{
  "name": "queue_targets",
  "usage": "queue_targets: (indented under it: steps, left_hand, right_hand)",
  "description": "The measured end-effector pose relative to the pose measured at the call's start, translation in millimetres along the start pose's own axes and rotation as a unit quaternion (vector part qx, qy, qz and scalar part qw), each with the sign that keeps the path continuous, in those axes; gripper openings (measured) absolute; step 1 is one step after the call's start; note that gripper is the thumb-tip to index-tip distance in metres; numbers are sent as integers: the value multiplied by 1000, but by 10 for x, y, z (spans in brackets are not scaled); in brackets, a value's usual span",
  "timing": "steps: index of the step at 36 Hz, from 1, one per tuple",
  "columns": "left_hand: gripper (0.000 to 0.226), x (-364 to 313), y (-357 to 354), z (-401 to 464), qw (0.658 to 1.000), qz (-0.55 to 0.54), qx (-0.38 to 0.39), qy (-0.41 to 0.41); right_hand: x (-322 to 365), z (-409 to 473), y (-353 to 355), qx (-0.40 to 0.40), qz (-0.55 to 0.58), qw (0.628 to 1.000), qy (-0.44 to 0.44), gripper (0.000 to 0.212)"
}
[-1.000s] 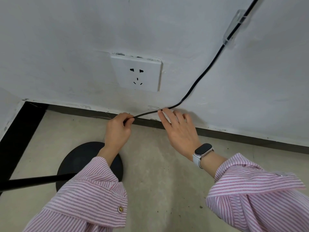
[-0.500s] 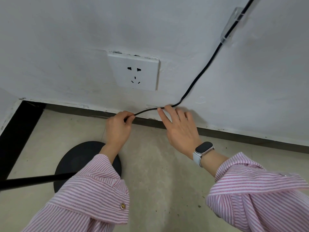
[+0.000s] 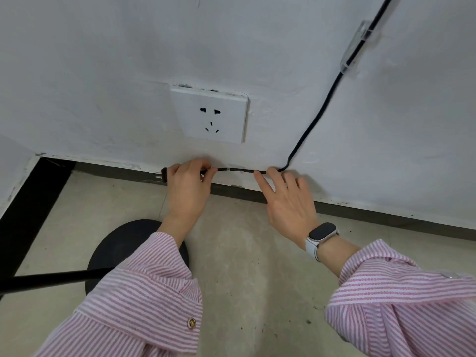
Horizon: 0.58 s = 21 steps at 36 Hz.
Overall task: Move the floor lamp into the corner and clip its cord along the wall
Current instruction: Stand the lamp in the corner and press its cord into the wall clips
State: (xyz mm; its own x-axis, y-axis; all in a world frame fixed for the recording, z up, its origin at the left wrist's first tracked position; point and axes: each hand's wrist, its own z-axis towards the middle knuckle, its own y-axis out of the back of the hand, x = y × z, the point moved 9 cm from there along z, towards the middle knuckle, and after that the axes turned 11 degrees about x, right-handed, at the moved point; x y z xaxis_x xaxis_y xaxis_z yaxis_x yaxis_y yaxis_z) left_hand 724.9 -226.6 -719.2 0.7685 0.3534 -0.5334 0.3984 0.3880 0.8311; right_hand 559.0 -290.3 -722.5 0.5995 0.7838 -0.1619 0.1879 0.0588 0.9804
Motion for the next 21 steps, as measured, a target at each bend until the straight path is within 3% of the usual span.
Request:
queue_targets:
  steps: [8, 15, 21]
  left_hand:
    - [14, -306, -43, 8, 994, 106, 0, -41]
    - [6, -242, 34, -28, 984, 174, -45, -7]
    - [24, -75, 57, -25, 977, 197, -30, 79]
  right_hand:
    - [-155, -82, -39, -1, -27, 1000, 1, 63]
    - [-212, -106, -42, 10, -33, 999, -10, 58]
    - [-243, -140, -47, 18, -39, 999, -16, 54]
